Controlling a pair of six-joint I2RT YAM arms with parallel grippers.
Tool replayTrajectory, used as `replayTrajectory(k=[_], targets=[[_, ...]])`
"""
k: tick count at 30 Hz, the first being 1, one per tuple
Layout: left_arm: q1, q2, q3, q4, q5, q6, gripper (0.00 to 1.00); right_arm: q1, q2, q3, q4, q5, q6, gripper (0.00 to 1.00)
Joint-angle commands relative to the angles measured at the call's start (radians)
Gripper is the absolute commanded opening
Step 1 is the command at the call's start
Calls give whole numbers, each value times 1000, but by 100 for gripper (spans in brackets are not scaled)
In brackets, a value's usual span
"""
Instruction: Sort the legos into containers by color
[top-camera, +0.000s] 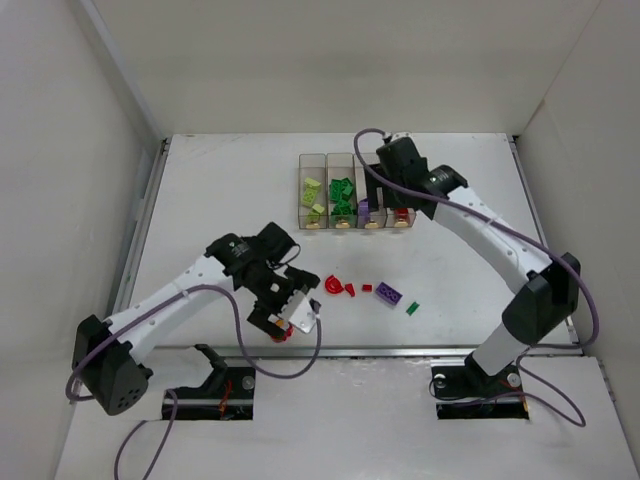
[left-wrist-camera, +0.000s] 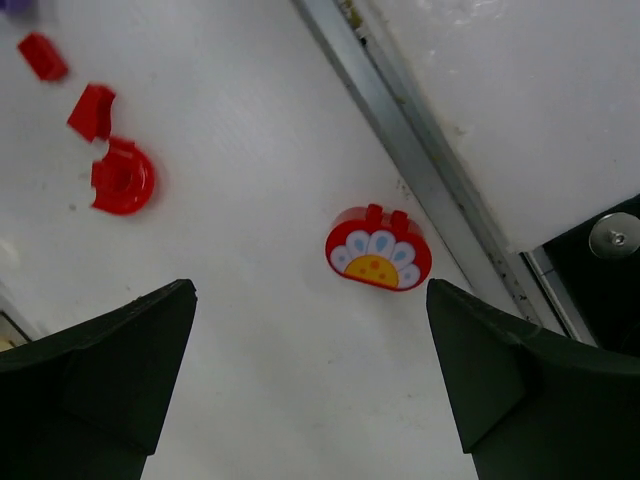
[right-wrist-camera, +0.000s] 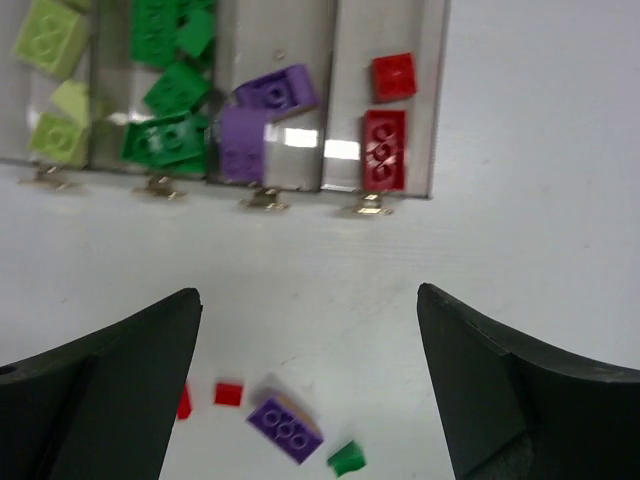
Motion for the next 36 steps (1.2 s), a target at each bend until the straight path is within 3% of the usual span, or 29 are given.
replayTrajectory(k=[1, 2, 5, 6, 7, 12, 15, 16, 18, 20, 25, 27, 32, 36], targets=[[-138, -49, -18, -46, -53, -8, 99, 77, -40, -87, 24, -3, 122, 94], [-157, -49, -18, -26, -53, -52, 99, 103, -40, -100, 24, -3, 143, 94], [-183, 26, 11, 148, -65, -469, 99, 207, -60, -129, 24, 23, 227, 94], [-183, 61, 20, 245, -82, -745, 99, 255, -60, -156, 24, 34, 245, 94], [-183, 70, 20, 288, -116, -884, 99, 275, -72, -167, 24, 34, 262, 94], [-195, 28, 32, 480, -581, -1282, 99, 336, -122, -261, 57, 25, 376, 94], [-195, 28, 51, 496, -711, -1439, 99, 346, -168, -325, 79, 13, 426, 94], [-185, 37, 61, 496, -729, -1563, 99, 346, -181, -339, 79, 13, 439, 94], [-158, 3, 61, 514, -748, -1674, 99, 358, -214, -376, 79, 13, 460, 94], [-146, -37, -24, 579, -814, -1842, 99, 367, -233, -399, 79, 13, 477, 94], [-146, -113, -237, 641, -762, -2003, 99, 367, -305, -462, 59, 23, 544, 94], [-170, -147, -315, 629, -806, -2044, 99, 367, -331, -477, 59, 23, 545, 94], [-221, -196, -365, 657, -742, -2038, 99, 367, -362, -488, 82, 23, 525, 94], [-212, -233, -361, 661, -774, -2038, 99, 376, -302, -479, 177, -113, 445, 94]])
